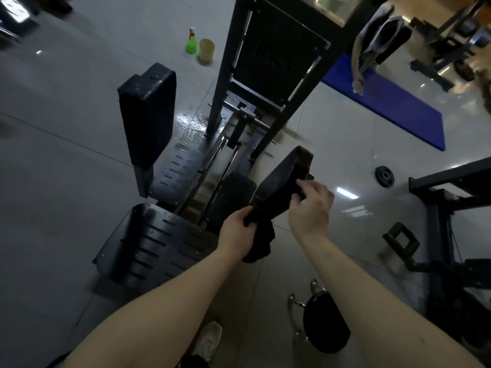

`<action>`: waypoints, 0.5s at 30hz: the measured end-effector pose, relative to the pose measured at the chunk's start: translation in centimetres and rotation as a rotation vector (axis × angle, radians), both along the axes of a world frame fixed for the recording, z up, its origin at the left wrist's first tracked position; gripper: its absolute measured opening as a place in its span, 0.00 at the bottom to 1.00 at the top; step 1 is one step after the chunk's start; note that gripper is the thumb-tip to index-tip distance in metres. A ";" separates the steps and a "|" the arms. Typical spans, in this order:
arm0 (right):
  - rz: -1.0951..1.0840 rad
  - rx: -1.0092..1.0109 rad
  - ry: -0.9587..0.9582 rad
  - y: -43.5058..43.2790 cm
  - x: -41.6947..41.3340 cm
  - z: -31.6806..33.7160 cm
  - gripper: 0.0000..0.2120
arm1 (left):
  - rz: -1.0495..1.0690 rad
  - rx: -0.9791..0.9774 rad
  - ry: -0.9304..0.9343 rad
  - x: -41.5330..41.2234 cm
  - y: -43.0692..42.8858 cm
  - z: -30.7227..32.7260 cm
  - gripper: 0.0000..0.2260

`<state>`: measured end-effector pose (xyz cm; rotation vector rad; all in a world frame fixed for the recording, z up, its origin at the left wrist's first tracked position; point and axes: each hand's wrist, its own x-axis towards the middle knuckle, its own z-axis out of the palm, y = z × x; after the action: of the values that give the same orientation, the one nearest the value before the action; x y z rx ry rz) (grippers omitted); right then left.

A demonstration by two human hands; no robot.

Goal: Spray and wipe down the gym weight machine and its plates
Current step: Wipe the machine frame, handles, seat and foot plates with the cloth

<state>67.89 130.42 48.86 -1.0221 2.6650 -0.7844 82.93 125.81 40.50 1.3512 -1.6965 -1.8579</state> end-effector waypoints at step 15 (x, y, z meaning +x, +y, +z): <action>-0.061 -0.066 0.168 -1.8 -0.3 -7.2 0.22 | -0.031 -0.268 0.011 -6.4 -3.1 -0.2 0.16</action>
<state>67.59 128.60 41.67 -1.0709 2.8416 -0.8380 76.54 122.73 40.28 1.2108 -1.8902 -1.5793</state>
